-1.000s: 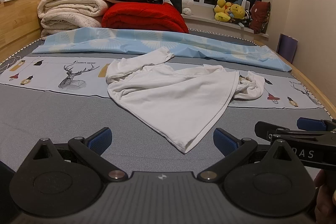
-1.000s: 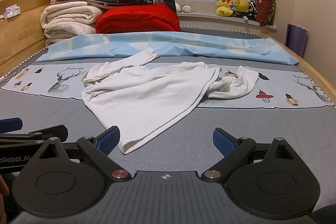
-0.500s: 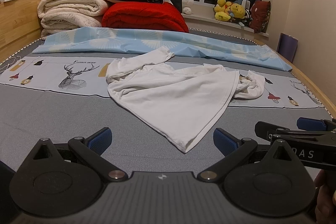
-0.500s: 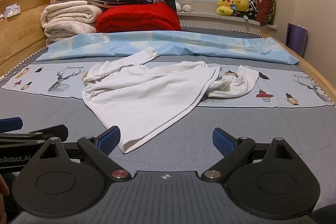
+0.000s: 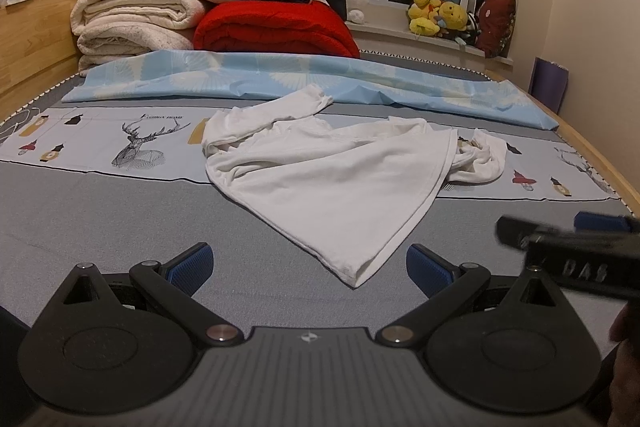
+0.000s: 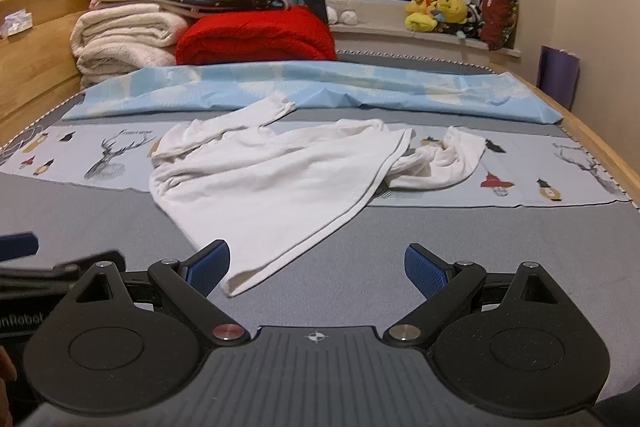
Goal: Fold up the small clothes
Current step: 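Lower the left tool to the shirt hem and pinch it closed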
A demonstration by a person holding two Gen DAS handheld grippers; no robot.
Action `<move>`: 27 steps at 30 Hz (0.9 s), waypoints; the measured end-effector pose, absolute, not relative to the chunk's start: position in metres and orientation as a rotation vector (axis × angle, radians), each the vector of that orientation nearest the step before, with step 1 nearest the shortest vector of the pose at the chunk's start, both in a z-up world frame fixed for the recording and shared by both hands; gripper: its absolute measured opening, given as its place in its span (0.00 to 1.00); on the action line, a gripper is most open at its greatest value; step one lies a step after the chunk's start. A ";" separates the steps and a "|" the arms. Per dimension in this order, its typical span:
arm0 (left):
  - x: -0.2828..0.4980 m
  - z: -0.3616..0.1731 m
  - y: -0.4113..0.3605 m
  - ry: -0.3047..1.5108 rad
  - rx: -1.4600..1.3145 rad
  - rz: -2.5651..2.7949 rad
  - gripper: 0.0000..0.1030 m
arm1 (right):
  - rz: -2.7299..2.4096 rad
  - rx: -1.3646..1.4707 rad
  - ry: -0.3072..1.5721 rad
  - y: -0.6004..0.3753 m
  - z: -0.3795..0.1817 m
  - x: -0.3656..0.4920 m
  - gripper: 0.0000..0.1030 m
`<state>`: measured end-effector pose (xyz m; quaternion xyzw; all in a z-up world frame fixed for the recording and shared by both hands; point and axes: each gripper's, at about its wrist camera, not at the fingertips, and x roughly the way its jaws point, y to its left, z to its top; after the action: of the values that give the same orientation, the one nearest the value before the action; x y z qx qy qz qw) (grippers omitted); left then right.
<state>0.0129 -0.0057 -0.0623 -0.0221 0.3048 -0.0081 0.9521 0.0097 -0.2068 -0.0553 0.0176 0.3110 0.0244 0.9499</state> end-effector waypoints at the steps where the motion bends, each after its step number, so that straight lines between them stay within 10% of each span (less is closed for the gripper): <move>1: 0.014 -0.063 -0.004 0.620 -0.046 -0.012 1.00 | 0.040 0.049 0.628 -0.211 -0.054 0.011 0.88; 8: 0.030 -0.073 0.001 0.654 -0.039 0.017 0.90 | 0.062 0.064 0.534 -0.259 -0.018 0.046 0.72; 16: 0.094 -0.113 -0.008 0.775 -0.062 0.019 0.62 | -0.019 0.139 0.640 -0.320 -0.052 0.089 0.22; 25: 0.178 -0.190 -0.024 0.980 -0.221 0.057 0.62 | 0.001 0.168 0.632 -0.343 -0.051 0.096 0.23; 27: 0.182 -0.196 -0.031 0.971 -0.191 0.066 0.45 | -0.010 0.176 0.643 -0.337 -0.051 0.104 0.23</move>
<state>0.1824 -0.0307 -0.1956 -0.0919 0.4656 0.0318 0.8796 0.1036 -0.3375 -0.0509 0.0863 0.3156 -0.0048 0.9450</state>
